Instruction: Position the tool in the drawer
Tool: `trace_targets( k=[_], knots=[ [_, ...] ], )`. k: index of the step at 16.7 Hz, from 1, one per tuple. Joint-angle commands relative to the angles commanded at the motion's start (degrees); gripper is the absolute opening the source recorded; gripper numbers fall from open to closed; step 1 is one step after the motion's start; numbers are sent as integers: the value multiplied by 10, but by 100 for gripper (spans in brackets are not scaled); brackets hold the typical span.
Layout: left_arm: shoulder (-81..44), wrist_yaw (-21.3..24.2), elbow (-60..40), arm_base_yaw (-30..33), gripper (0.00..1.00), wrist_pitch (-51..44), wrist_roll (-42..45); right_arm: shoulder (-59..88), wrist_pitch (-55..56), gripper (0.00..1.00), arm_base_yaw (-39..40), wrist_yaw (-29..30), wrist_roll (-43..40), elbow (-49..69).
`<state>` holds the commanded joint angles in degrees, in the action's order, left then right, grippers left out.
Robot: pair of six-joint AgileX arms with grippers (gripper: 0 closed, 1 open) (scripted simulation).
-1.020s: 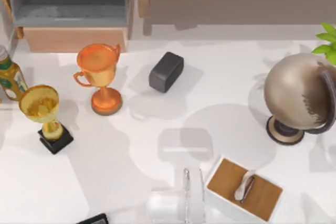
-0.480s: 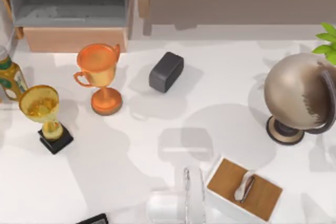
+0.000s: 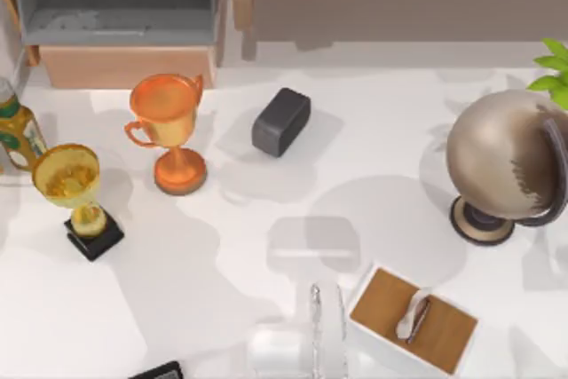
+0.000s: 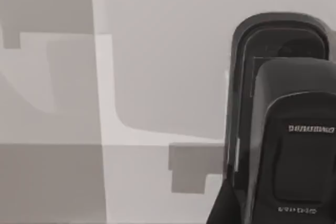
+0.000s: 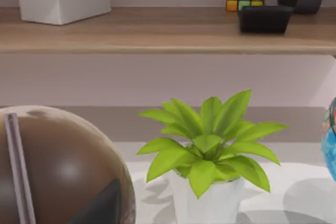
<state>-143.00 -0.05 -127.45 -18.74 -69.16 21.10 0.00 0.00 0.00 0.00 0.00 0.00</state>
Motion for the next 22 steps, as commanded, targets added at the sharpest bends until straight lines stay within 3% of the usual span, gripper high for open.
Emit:
trace_targets(
  k=[6,17,22],
  knots=[
    [0,0,0,0,98,0,0,0,0,100,0,0,0,0],
    [3,2,2,0,100,4,0,0,0,100,0,0,0,0],
    [77,45,48,-14,100,112,12,0,0,100,0,0,0,0]
  ],
)
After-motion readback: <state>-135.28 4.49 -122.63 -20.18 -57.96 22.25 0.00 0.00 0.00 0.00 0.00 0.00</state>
